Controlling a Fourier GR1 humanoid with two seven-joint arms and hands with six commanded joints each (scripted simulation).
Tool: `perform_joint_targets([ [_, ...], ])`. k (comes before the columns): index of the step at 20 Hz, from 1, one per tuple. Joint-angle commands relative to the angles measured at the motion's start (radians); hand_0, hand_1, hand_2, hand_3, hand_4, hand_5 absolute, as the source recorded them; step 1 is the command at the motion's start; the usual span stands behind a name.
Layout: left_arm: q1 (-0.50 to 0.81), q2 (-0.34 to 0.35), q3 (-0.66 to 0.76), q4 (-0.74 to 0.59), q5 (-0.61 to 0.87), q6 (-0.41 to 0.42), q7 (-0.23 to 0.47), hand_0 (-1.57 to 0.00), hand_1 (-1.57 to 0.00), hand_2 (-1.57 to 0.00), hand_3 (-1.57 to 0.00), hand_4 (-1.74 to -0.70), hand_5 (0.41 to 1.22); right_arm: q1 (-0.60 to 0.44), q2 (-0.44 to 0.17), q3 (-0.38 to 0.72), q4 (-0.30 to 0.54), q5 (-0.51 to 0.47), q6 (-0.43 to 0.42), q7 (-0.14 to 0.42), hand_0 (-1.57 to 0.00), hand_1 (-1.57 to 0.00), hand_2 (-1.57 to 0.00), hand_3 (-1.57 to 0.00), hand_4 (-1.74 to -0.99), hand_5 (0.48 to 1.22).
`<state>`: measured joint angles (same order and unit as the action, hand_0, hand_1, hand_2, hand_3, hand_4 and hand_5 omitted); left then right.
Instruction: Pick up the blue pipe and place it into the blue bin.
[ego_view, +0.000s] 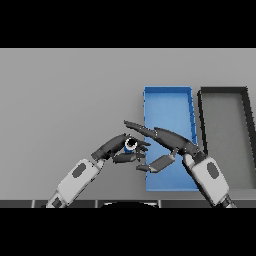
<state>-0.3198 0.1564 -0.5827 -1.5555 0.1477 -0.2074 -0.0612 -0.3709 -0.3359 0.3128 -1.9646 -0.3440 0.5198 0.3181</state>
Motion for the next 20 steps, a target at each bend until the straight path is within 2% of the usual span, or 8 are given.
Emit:
perform_joint_targets([
  [1,0.001,0.001,0.003,0.002,0.001,-0.002,-0.008,-1.57,-1.57,-1.57,-1.48,-1.73,1.221,-0.026,0.011,0.006,0.015,-0.013,0.004,0.006,0.0,0.0,0.0,0.0,-1.251,0.535],
  [8,0.005,0.009,0.008,0.001,0.024,-0.031,0.01,-1.57,-1.57,-1.57,-1.5,-1.73,1.221,-0.124,0.103,0.056,0.127,0.019,0.01,0.061,0.0,0.0,-0.02,0.0,-1.225,0.511],
  [11,-0.004,0.003,0.012,0.012,0.048,-0.057,0.024,-1.57,-1.57,-1.57,-1.4,-1.72,1.221,-0.175,0.111,0.056,0.172,0.002,0.046,0.062,-0.05,-0.08,-0.11,-0.04,-1.268,0.519],
  [12,-0.008,0.008,0.011,0.014,0.02,-0.053,-0.017,-1.5,-1.39,-1.37,-1.15,-1.63,1.221,-0.186,0.118,0.06,0.187,0.009,0.053,0.06,-0.14,-0.17,-0.19,-0.11,-1.308,0.523],
  [14,-0.039,0.026,-0.02,0.01,-0.071,-0.016,0.071,-0.99,-0.9,-0.87,-0.74,-1.59,1.221,-0.207,0.142,0.072,0.203,0.008,0.057,0.076,-0.48,-0.5,-0.5,-0.37,-1.39,0.538],
  [15,-0.026,0.029,-0.023,-0.007,-0.088,0.001,0.053,-0.88,-0.83,-0.8,-0.67,-1.61,1.221,-0.215,0.134,0.07,0.207,-0.004,0.07,0.061,-0.7,-0.71,-0.71,-0.56,-1.453,0.551],
  [17,-0.013,0.013,-0.013,-0.013,-0.072,0.011,0.027,-1.03,-1.01,-0.99,-0.62,-1.66,1.192,-0.211,0.148,0.082,0.218,-0.045,0.072,0.082,-1.01,-1.02,-1.02,-0.83,-1.541,0.604],
  [20,0.002,-0.011,0.012,-0.017,0.004,-0.007,0.005,-1.29,-1.28,-1.27,-0.53,-1.7,1.206,-0.2,0.172,0.085,0.212,-0.059,0.04,0.086,-1.28,-1.29,-1.29,-1.19,-1.475,0.809],
])
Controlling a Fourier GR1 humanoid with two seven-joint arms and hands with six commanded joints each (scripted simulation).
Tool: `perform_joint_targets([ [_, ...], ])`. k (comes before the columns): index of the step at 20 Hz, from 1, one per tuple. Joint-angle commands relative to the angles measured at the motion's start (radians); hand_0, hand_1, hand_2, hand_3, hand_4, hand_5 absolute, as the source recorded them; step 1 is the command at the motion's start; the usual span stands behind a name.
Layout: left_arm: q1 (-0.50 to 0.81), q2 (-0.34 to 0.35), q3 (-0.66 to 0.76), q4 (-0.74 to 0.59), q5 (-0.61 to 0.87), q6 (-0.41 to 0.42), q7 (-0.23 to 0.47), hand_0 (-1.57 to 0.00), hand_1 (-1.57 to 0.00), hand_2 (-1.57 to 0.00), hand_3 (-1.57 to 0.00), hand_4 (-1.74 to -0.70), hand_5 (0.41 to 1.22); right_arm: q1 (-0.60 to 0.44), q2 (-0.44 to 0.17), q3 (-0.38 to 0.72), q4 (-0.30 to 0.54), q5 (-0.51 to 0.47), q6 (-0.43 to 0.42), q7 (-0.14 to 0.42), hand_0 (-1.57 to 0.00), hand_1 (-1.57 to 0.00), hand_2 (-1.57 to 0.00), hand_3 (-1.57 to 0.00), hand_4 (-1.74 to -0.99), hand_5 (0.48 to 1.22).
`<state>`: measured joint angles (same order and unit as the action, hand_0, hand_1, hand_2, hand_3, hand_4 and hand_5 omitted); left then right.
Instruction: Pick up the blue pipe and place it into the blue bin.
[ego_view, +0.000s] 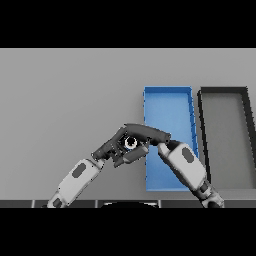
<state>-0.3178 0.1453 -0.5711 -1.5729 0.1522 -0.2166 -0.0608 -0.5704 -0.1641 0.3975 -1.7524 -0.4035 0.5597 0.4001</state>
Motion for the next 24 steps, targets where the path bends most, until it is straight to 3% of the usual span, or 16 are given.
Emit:
perform_joint_targets([
  [1,0.008,-0.002,0.003,-0.003,0.014,-0.002,-0.004,-1.35,-1.34,-1.33,-0.53,-1.71,1.209,0.002,0.003,-0.001,-0.003,0.01,-0.002,-0.013,-1.34,-1.35,-1.35,-1.27,-1.464,0.891],
  [3,0.003,0.011,0.005,0.012,0.007,-0.008,-0.031,-1.43,-1.42,-1.42,-0.59,-1.72,1.214,0.021,0.002,0.006,-0.022,0.065,0.004,-0.039,-1.42,-1.43,-1.43,-1.38,-1.456,1.01],
  [5,-0.014,0.012,-0.007,0.025,-0.008,-0.001,-0.035,-1.48,-1.45,-1.47,-0.55,-1.73,1.216,0.037,0.007,0.009,-0.035,0.105,0.025,-0.076,-1.48,-1.48,-1.48,-1.45,-1.465,1.086],
  [8,-0.03,0.028,-0.023,0.023,-0.018,0.008,-0.024,-1.5,-1.36,-1.52,-0.51,-1.73,1.219,0.048,0.034,-0.013,-0.041,0.097,0.039,-0.05,-1.52,-1.52,-1.52,-1.51,-1.473,1.152],
  [9,-0.026,0.035,-0.032,0.02,-0.017,-0.002,-0.033,-1.43,-1.22,-1.35,-0.53,-1.64,1.219,0.053,0.041,-0.02,-0.044,0.081,0.044,-0.043,-1.53,-1.53,-1.53,-1.52,-1.474,1.166],
  [10,-0.029,0.047,-0.033,0.022,-0.02,-0.01,-0.035,-1.41,-1.19,-1.24,-0.52,-1.54,1.219,0.062,0.043,-0.021,-0.056,0.075,0.048,-0.04,-1.54,-1.54,-1.54,-1.53,-1.477,1.177],
  [12,-0.036,0.059,-0.032,0.033,-0.03,-0.042,-0.029,-0.98,-0.8,-0.82,-0.33,-1.34,1.22,0.069,0.051,-0.026,-0.062,0.109,0.062,-0.044,-1.55,-1.55,-1.55,-1.54,-1.48,1.193],
  [14,-0.041,0.071,-0.029,0.037,-0.035,-0.088,-0.024,-0.63,-0.51,-0.52,-0.21,-1.18,1.213,0.07,0.069,-0.031,-0.06,0.121,0.073,-0.029,-1.56,-1.56,-1.56,-1.55,-1.481,1.203],
  [15,-0.034,0.071,-0.032,0.035,-0.05,-0.09,-0.031,-0.5,-0.41,-0.42,-0.17,-1.11,1.184,0.061,0.08,-0.039,-0.053,0.117,0.078,-0.008,-1.56,-1.56,-1.56,-1.56,-1.482,1.206],
  [18,-0.032,0.079,-0.025,0.03,-0.096,-0.084,-0.057,-0.26,-0.21,-0.21,-0.09,-0.95,0.964,0.077,0.112,-0.047,-0.068,0.114,0.075,0.003,-1.57,-1.57,-1.57,-1.56,-1.484,1.214],
  [21,-0.041,0.069,-0.02,0.048,-0.112,-0.051,0.017,-0.13,-0.11,-0.11,-0.04,-0.85,0.794,0.074,0.124,-0.056,-0.076,0.109,0.072,-0.008,-1.57,-1.57,-1.57,-1.57,-1.484,1.217],
  [24,-0.039,0.068,-0.018,0.062,-0.118,-0.048,-0.003,-0.07,-0.05,-0.06,-0.02,-0.83,0.689,0.082,0.124,-0.063,-0.079,0.126,0.073,-0.023,-1.57,-1.57,-1.57,-1.57,-1.485,1.219],
])
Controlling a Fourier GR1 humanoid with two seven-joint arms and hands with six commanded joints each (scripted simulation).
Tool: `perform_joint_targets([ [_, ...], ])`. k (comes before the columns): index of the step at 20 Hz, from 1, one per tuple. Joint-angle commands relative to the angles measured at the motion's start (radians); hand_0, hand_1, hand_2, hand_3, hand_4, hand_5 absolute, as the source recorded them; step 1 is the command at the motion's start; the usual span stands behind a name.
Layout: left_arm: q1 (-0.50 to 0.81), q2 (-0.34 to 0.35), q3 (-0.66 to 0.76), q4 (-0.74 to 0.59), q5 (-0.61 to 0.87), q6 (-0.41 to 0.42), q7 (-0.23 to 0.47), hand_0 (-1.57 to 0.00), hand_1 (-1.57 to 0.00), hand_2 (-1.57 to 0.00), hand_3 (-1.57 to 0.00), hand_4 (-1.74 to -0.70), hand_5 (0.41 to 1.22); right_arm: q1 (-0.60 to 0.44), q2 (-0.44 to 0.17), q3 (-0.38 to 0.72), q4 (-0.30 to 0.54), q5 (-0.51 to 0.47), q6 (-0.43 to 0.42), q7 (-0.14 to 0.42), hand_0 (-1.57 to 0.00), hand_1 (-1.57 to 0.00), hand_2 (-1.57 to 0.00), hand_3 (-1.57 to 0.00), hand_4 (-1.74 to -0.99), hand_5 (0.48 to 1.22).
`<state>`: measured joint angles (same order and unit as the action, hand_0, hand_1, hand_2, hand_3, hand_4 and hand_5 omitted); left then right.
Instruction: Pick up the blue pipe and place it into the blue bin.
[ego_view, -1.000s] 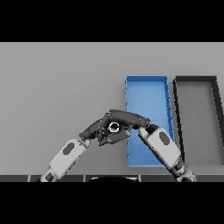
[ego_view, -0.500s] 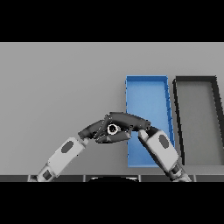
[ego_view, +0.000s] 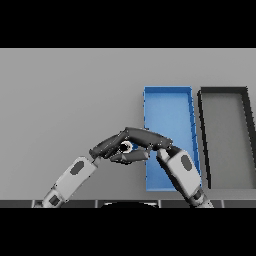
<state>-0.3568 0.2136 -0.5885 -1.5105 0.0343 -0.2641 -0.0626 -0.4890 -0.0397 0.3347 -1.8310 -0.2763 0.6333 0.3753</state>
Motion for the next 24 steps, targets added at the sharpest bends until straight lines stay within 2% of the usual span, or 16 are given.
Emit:
perform_joint_targets([
  [1,0.006,0.006,0.005,-0.012,0.011,-0.002,0.006,-0.05,-0.04,-0.04,-0.02,-0.83,0.659,0.005,0.007,0.003,0.009,0.015,0.0,-0.007,-1.57,-1.57,-1.57,-1.57,-1.485,1.219],
  [5,0.035,-0.011,0.011,-0.034,0.044,0.022,0.114,-0.02,-0.02,-0.02,-0.01,-0.87,0.612,0.004,0.016,-0.013,0.013,-0.002,0.006,-0.009,-1.57,-1.57,-1.57,-1.57,-1.491,1.22],
  [7,0.042,0.003,0.017,-0.039,0.046,0.02,0.108,-0.01,-0.01,-0.01,0.0,-0.88,0.593,0.002,0.031,-0.028,0.013,-0.106,-0.017,0.059,-1.57,-1.57,-1.57,-1.57,-1.492,1.221],
  [8,0.046,-0.003,0.006,-0.046,0.037,0.026,0.12,-0.01,-0.01,-0.01,0.0,-0.88,0.572,-0.011,0.035,-0.043,0.007,-0.202,-0.039,0.113,-1.57,-1.57,-1.57,-1.57,-1.492,1.221],
  [10,0.055,0.0,-0.001,-0.046,0.027,0.029,0.129,-0.01,0.0,-0.01,0.0,-0.87,0.543,-0.069,0.042,-0.073,0.012,-0.323,-0.11,0.19,-1.57,-1.57,-1.57,-1.57,-1.493,1.221],
  [12,0.049,-0.002,0.0,-0.046,0.03,0.026,0.125,0.0,0.0,0.0,0.0,-0.87,0.529,-0.125,0.018,-0.092,0.023,-0.406,-0.17,0.231,-1.57,-1.57,-1.57,-1.57,-1.494,1.221],
  [14,0.055,0.005,0.002,-0.044,0.032,0.022,0.136,0.0,0.0,0.0,0.0,-0.86,0.515,-0.198,-0.017,-0.107,0.022,-0.453,-0.224,0.23,-1.57,-1.57,-1.57,-1.57,-1.492,1.221],
  [16,0.055,0.005,0.005,-0.033,0.034,0.018,0.128,0.0,0.0,0.0,0.0,-0.86,0.503,-0.289,-0.078,-0.125,0.033,-0.508,-0.296,0.23,-1.57,-1.57,-1.57,-1.57,-1.493,1.221],
  [17,0.062,0.008,0.0,-0.037,0.028,0.019,0.117,0.0,0.0,0.0,0.0,-0.86,0.498,-0.33,-0.095,-0.148,0.033,-0.527,-0.294,0.221,-1.57,-1.57,-1.57,-1.57,-1.494,1.221],
  [19,0.059,0.003,-0.002,-0.052,0.031,0.022,0.119,0.0,0.0,0.0,0.0,-0.87,0.486,-0.414,-0.132,-0.193,0.071,-0.521,-0.273,0.18,-1.57,-1.57,-1.57,-1.57,-1.495,1.221],
  [22,0.064,0.017,0.003,-0.067,0.04,0.017,0.133,0.0,0.0,0.0,0.0,-0.86,0.483,-0.5,-0.168,-0.266,0.152,-0.49,-0.331,0.15,-1.57,-1.57,-1.57,-1.57,-1.496,1.221],
  [24,0.059,0.007,-0.002,-0.069,0.031,0.028,0.158,0.0,0.0,0.0,0.0,-0.86,0.484,-0.554,-0.197,-0.313,0.249,-0.422,-0.353,0.122,-1.57,-1.57,-1.57,-1.57,-1.498,1.221],
])
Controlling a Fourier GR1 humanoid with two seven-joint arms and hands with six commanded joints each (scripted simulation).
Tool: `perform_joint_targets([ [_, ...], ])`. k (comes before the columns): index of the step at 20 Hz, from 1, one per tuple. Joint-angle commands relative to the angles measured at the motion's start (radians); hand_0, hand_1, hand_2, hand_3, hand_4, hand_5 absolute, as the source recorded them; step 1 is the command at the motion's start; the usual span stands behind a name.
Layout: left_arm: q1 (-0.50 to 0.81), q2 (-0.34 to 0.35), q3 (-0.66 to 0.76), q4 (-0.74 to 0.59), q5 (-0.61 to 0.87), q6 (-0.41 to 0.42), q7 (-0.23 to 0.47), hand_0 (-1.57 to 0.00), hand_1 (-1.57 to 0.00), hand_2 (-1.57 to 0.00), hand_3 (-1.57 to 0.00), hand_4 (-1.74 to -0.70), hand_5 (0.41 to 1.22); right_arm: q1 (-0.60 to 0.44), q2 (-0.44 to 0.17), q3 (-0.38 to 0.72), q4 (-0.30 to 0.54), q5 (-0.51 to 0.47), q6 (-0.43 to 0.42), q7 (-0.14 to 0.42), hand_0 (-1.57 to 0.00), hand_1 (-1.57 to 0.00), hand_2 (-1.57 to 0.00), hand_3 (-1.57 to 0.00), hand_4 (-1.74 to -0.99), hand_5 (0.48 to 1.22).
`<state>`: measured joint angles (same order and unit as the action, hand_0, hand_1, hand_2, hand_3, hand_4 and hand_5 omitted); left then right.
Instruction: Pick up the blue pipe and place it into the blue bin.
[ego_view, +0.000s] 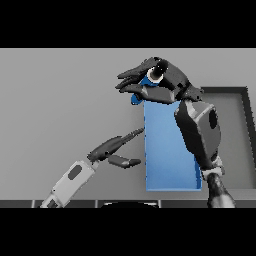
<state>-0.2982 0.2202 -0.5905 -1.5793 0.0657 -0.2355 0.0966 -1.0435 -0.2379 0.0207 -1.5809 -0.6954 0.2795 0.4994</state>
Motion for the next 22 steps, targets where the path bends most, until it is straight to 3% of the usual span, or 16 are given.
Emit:
perform_joint_targets([
  [1,0.005,0.008,0.003,-0.004,-0.001,0.001,-0.005,0.0,0.0,0.0,0.0,-0.85,0.484,-0.009,-0.017,-0.02,0.036,0.02,0.004,-0.008,-1.57,-1.57,-1.57,-1.57,-1.498,1.221],
  [7,0.01,0.019,0.008,-0.004,-0.009,0.005,-0.012,0.0,0.0,0.0,0.0,-0.83,0.465,0.079,-0.095,-0.13,0.235,0.128,0.001,0.013,-1.57,-1.57,-1.57,-1.57,-1.499,1.221],
  [11,-0.003,0.022,0.018,0.0,-0.011,0.011,0.005,0.0,0.0,0.0,0.0,-0.83,0.462,0.187,-0.104,-0.16,0.275,0.183,-0.014,0.04,-1.57,-1.57,-1.57,-1.57,-1.499,1.221],
  [15,0.005,0.041,0.023,-0.013,-0.004,0.0,-0.01,0.0,0.0,0.0,0.0,-0.83,0.468,0.329,-0.087,-0.156,0.251,0.245,-0.056,0.11,-1.57,-1.57,-1.57,-1.57,-1.499,1.221],
  [18,0.018,0.033,0.007,-0.016,-0.017,0.005,-0.008,0.0,0.0,0.0,0.0,-0.83,0.47,0.416,-0.118,-0.088,0.275,0.256,-0.151,0.11,-1.57,-1.57,-1.57,-1.57,-1.499,1.221],
  [20,0.022,0.036,0.007,-0.031,-0.013,0.006,-0.01,0.0,0.0,0.0,0.0,-0.83,0.47,0.462,-0.161,-0.016,0.277,0.233,-0.185,0.11,-1.57,-1.57,-1.57,-1.08,-1.586,1.221],
  [21,0.022,0.038,0.008,-0.031,-0.015,0.008,-0.004,0.0,0.0,0.0,0.0,-0.83,0.471,0.484,-0.186,0.029,0.282,0.219,-0.194,0.11,-1.57,-1.57,-1.57,-1.18,-1.569,1.221],
  [22,0.015,0.033,0.009,-0.03,-0.018,0.015,0.009,0.0,0.0,0.0,0.0,-0.83,0.472,0.503,-0.21,0.069,0.28,0.194,-0.211,0.11,-1.57,-1.57,-1.57,-1.04,-1.603,1.221],
])
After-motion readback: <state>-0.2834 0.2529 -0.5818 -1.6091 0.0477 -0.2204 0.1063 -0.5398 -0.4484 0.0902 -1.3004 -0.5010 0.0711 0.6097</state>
